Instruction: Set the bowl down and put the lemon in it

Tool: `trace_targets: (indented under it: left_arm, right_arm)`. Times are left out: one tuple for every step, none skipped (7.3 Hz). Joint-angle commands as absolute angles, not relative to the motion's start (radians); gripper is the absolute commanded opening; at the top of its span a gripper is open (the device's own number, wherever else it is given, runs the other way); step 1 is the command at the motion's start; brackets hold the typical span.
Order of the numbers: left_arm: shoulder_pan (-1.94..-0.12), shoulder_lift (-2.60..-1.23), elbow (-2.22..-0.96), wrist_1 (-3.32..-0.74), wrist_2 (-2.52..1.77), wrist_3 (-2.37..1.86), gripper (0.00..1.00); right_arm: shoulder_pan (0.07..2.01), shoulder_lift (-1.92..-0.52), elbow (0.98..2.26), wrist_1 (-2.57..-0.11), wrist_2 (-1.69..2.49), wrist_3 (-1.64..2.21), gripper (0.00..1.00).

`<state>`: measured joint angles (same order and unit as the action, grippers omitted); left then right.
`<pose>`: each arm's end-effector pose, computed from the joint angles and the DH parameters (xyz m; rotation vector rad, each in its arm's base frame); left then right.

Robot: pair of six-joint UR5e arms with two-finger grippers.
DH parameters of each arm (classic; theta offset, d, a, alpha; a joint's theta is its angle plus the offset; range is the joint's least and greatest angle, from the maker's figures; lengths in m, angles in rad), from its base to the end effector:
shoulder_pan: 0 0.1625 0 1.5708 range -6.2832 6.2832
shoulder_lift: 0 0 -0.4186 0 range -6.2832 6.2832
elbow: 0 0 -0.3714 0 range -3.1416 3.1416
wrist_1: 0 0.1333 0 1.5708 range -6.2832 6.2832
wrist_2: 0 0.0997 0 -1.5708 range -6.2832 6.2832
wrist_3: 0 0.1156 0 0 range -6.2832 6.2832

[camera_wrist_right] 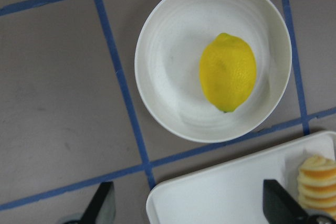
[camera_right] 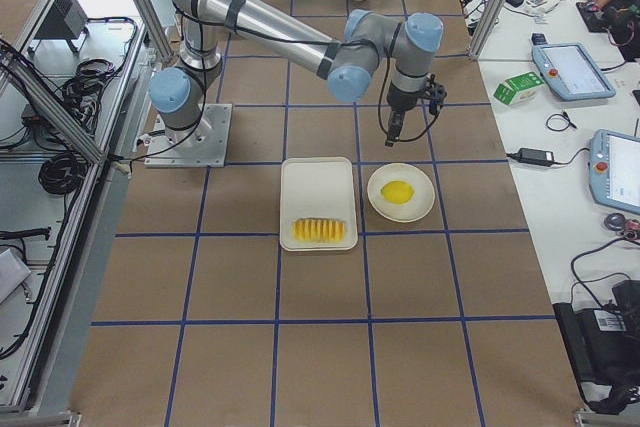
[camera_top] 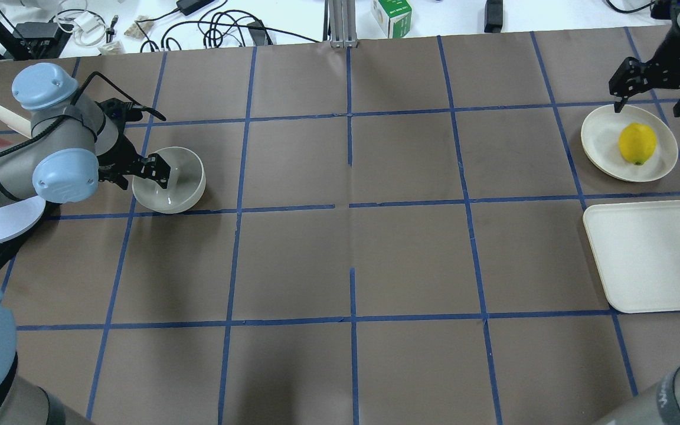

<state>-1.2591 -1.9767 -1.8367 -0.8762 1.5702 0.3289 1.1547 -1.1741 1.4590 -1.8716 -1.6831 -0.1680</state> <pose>0.0443 -0.5723 0.2026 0.0270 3.1347 -0.0342 -0.1404 -0.6154 0.3309 -0.3762 -3.0059 -0.0260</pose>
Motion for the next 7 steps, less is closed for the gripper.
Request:
trace_targets:
  left_arm:
    - [-1.256, -1.988, -1.823, -0.885, 1.507, 0.319, 0.0]
    - [-1.256, -1.994, -1.809, -0.885, 1.508, 0.296, 0.0]
    - [-1.256, -1.987, -1.806, -0.893, 1.508, 0.276, 0.0]
    - [-1.261, -1.982, -1.804, -0.896, 1.505, 0.276, 0.0]
    - [-1.291, -1.962, -1.802, -0.92, 1.496, 0.25, 0.0]
    - [-1.352, -1.939, -1.793, -0.94, 1.449, 0.188, 0.0]
    - [-1.432, -1.94, -1.789, -0.939, 1.39, 0.132, 0.0]
  right_arm:
    - [1.131, -1.071, 1.459, -2.049, -1.689, -0.176, 1.0]
    - [1.128, -1.045, 1.459, -2.057, -1.689, -0.17, 1.0]
    - [1.108, -1.02, 1.456, -2.06, -1.675, -0.151, 1.0]
    - [1.083, -0.978, 1.456, -2.128, -1.675, -0.164, 1.0]
    - [1.074, -0.957, 1.457, -2.155, -1.675, -0.16, 1.0]
    - [1.074, -0.953, 1.457, -2.157, -1.675, -0.158, 1.0]
    - [1.074, -0.928, 1.444, -2.158, -1.674, -0.149, 1.0]
